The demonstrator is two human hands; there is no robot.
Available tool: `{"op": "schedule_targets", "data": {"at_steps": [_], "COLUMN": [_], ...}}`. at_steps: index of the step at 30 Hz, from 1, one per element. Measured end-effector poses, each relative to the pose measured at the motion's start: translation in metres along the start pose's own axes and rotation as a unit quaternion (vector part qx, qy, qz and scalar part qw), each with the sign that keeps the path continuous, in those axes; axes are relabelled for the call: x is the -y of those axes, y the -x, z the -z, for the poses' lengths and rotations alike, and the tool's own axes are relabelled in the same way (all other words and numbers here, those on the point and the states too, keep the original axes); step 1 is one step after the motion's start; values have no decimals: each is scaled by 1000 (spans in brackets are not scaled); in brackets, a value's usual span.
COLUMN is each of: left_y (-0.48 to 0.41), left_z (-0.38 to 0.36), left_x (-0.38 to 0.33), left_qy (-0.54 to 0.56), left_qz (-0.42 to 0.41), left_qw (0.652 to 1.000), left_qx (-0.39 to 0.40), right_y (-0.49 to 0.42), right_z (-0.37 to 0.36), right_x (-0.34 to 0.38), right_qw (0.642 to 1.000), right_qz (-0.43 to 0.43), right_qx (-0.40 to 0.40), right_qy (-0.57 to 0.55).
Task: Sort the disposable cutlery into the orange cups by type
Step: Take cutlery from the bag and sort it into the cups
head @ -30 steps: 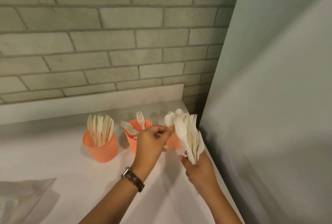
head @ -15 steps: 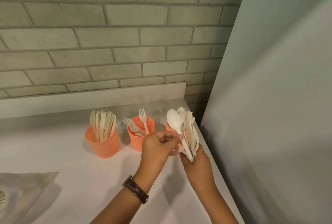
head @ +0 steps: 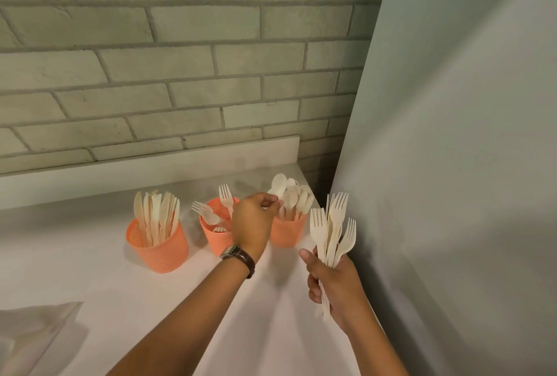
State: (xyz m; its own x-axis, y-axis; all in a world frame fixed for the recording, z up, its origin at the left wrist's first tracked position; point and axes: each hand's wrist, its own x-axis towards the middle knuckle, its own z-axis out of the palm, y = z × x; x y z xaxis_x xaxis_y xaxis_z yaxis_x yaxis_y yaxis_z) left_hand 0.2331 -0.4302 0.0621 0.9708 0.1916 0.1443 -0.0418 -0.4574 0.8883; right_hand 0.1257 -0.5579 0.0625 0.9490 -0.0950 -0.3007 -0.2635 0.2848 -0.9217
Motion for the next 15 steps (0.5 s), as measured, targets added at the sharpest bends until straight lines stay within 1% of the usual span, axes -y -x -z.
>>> {"op": "schedule_targets", "data": {"at_steps": [3,5,7,8,9,10,12,13,15], "left_y": [8,12,20,27,35,45,65,74,87], "left_z": [1,11,24,30,36,41,49,52,56], "left_x": [6,5,1,-3,-7,-11,-18,-19,-16], "left_qy": [-62,-80,-66,-33,13,64,149,172,185], "left_qz": [-23,-42,-55,-52,-36,-2,81,110,122], "left_qw": [997,995,996,998,999,996,978,967,962], "left_qx": [41,40,21,19,31,57,124,149,156], "right_y": [2,3,4,4,4,4,5,6,9], "right_z": [-2,-4,-6,-7,-9,-12,-19,-23,-33], "right_x": [0,0,-1,-1,-1,-2,-2,-3,-5], "right_qw": [1000,999,996,995,994,992,986,982,976], "right_qz": [15,24,40,47,51,54,61,65,71], "right_qx": [1,-4,-8,-9,-9,-7,2,9,25], "right_qy": [21,47,76,88,100,116,157,177,206]}}
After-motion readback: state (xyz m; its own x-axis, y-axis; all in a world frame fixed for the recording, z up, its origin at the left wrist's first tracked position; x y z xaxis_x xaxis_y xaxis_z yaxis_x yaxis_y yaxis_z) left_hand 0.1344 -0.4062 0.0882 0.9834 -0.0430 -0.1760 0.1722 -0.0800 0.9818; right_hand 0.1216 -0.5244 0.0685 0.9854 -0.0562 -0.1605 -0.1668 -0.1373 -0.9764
